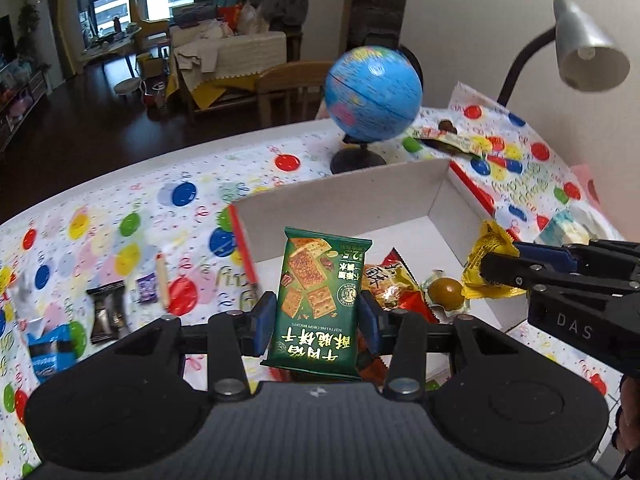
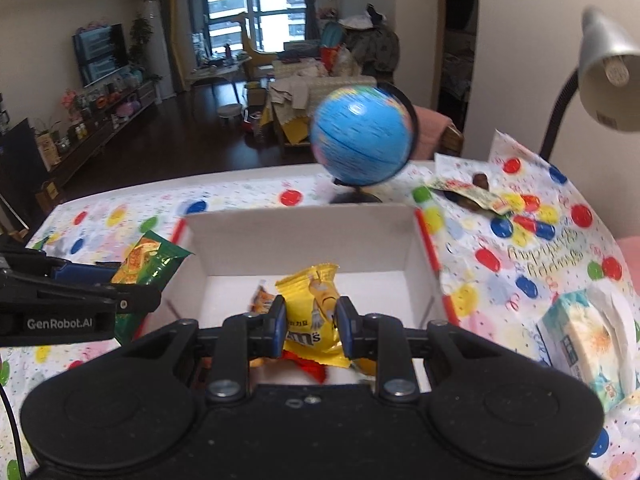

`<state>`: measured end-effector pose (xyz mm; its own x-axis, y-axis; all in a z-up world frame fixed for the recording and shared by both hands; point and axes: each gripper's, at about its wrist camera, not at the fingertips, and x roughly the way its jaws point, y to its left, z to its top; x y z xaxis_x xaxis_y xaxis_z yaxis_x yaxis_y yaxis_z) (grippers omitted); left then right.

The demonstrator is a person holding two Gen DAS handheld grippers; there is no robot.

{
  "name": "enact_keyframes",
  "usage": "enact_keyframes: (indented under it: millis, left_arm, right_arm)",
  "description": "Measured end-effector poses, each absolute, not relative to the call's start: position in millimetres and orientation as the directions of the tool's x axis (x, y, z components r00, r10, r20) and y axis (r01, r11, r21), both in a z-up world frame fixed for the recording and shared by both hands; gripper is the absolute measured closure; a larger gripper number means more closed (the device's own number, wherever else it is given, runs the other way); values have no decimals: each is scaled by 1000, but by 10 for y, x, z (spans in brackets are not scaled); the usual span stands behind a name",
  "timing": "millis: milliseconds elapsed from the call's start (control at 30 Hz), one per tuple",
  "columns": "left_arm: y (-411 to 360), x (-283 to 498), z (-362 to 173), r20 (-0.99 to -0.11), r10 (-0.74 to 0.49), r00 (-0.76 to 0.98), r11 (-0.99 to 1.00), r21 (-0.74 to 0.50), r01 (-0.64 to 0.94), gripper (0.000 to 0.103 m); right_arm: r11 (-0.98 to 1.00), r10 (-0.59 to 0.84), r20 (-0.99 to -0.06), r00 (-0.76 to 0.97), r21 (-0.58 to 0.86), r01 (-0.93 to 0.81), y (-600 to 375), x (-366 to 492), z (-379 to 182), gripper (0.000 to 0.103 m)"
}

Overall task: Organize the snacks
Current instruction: 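Drop the green packet into the red box with left tool while right drops M&M's bag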

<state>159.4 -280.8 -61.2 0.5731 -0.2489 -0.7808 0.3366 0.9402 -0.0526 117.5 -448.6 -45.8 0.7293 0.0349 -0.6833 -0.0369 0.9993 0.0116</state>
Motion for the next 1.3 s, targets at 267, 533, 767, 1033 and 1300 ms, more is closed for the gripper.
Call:
enact_keyframes:
  millis: [267,533,767,1033,1300]
  left_arm:
    - [-3129,1747,-920,-820,-215,531,931,-7,366,60]
    - [-3198,1819,-1121,-845,-189,500,927,13,374,60]
    - [-3188,1810,-1183,-858,-187,478,926,9,378,58]
    - [-3096,1701,-1094,-847,-209,489,926,-11,377,42]
    - [-2925,1565,-873,-816,-241,525,932,-44,361,37]
  right_arm:
    - [1000,-1,-725,689,3,5,-4744,1322,-755,79]
    - [999,13,-765,644,33,20,-4823,1368,-962,78]
    - [999,32,-775,631,45,5,-4839,1340,-994,75]
    - [998,53,-770,636,55,-17,-4809,1208,-911,67]
    - [997,73,-743,666,63,-38,-4705,1079,-698,55]
